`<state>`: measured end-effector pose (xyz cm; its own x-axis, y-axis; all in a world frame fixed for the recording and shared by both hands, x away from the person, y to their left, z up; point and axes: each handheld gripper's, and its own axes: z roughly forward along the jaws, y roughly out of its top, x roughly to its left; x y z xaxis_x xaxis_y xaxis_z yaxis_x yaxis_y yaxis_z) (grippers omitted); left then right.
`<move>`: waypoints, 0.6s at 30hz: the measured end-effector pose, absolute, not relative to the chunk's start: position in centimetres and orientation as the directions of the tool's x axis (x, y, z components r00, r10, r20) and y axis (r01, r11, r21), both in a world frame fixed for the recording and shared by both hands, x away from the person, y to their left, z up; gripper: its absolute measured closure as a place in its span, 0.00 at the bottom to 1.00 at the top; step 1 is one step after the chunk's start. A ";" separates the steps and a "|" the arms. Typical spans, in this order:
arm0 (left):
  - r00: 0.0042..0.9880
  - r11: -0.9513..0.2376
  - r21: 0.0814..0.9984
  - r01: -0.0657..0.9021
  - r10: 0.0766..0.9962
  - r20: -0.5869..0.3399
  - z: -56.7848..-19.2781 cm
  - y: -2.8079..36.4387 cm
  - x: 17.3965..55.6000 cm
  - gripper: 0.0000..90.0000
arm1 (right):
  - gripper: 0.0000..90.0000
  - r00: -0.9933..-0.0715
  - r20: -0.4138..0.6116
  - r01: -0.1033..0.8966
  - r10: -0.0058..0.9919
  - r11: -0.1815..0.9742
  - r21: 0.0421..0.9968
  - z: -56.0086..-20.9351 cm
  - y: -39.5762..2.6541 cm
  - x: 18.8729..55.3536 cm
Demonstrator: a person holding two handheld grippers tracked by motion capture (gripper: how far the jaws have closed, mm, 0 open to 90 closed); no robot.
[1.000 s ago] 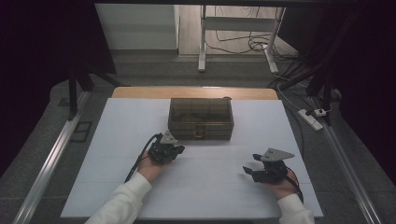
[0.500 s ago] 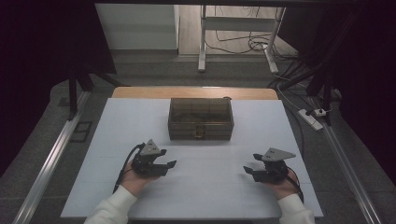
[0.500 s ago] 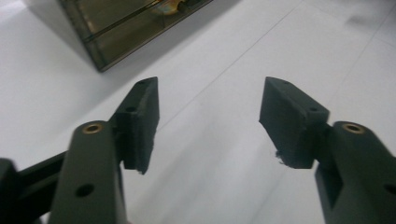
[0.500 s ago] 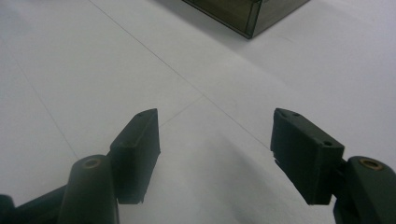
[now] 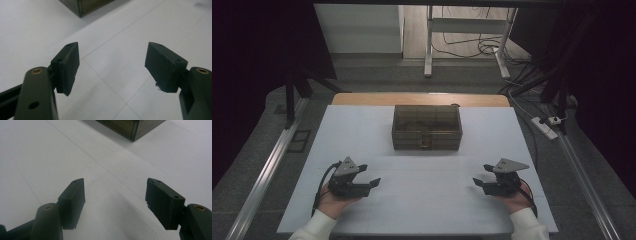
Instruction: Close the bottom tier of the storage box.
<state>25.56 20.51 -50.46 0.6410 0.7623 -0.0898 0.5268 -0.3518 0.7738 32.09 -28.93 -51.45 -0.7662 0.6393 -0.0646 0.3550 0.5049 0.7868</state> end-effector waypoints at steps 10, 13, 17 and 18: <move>0.629 -0.331 0.779 0.533 0.770 -0.103 -50.5 21.2 25.5 0.30 | 0.36 -0.769 -0.066 0.351 0.636 0.506 0.788 -51.4 -28.9 32.1; 0.623 -0.320 0.780 0.537 0.774 -0.111 -50.5 21.4 25.5 0.30 | 0.36 -0.771 -0.066 0.348 0.633 0.505 0.790 -51.4 -28.9 32.0; 0.619 -0.318 0.778 0.542 0.778 -0.113 -50.5 21.5 25.6 0.28 | 0.33 -0.771 -0.059 0.348 0.634 0.497 0.795 -51.3 -28.9 32.0; 0.617 -0.317 0.777 0.544 0.778 -0.115 -50.5 21.5 25.7 0.28 | 0.33 -0.772 -0.057 0.348 0.633 0.495 0.796 -51.3 -28.9 32.0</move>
